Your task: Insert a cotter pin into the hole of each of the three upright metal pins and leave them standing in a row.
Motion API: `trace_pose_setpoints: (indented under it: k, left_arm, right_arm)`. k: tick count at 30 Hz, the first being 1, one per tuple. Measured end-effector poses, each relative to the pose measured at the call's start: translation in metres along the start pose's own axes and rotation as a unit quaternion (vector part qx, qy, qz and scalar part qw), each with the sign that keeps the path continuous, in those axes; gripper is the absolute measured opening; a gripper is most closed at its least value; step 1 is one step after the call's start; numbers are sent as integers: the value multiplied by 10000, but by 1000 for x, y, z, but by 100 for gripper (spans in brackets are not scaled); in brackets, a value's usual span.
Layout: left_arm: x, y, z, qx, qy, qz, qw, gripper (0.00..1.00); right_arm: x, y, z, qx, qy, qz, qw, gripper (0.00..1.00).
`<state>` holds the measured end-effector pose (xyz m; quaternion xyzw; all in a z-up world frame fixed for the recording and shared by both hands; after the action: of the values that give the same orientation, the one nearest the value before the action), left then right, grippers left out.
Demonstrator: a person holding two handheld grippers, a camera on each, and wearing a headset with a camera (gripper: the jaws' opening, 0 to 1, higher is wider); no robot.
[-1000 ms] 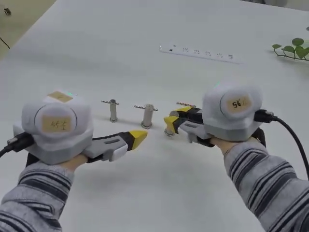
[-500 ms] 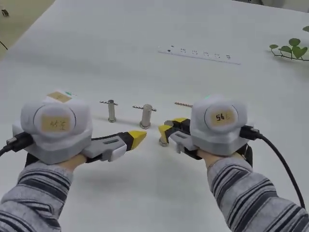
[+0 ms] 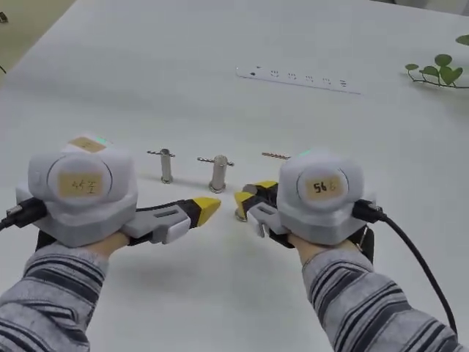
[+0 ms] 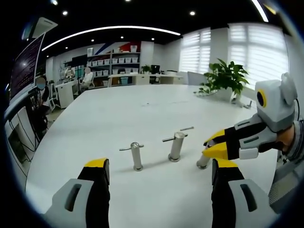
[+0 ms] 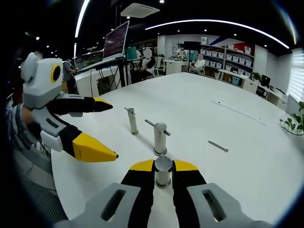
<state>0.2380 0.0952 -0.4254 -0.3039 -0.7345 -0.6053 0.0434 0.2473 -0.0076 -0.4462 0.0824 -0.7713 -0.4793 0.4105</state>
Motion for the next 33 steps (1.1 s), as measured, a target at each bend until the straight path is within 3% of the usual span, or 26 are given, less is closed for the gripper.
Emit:
trace_pose_setpoints:
  k: [9, 18, 28, 33]
  left_arm:
    - [0, -1, 0, -27, 4, 28, 10000, 88]
    - [0, 0, -2, -55, -20, 17, 10000, 88]
    - [1, 0, -2, -72, -30, -1, 10000, 91]
    - [1, 0, -1, -35, -27, -3, 10000, 93]
  right_arm:
    - [1, 0, 1, 105, 47, -56, 9999, 9]
    - [9, -4, 5, 50, 161, -46, 9998, 21]
    - [24, -8, -1, 191, 494, 79, 9986, 26]
    - [30, -9, -15, 367, 662, 201, 9969, 28]
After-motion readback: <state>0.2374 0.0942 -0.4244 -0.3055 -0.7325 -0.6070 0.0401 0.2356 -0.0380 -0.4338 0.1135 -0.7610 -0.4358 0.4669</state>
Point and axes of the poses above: the centre of the closed fingertips' face, and the gripper's own axes: x roughly backward along the fingers, z roughly to its left, y roughly out of its top, the point moved 1 cm from there along x, roughly backward along the fingers, and after that the axes turned 12 degrees about x, right-handed, at the moved point
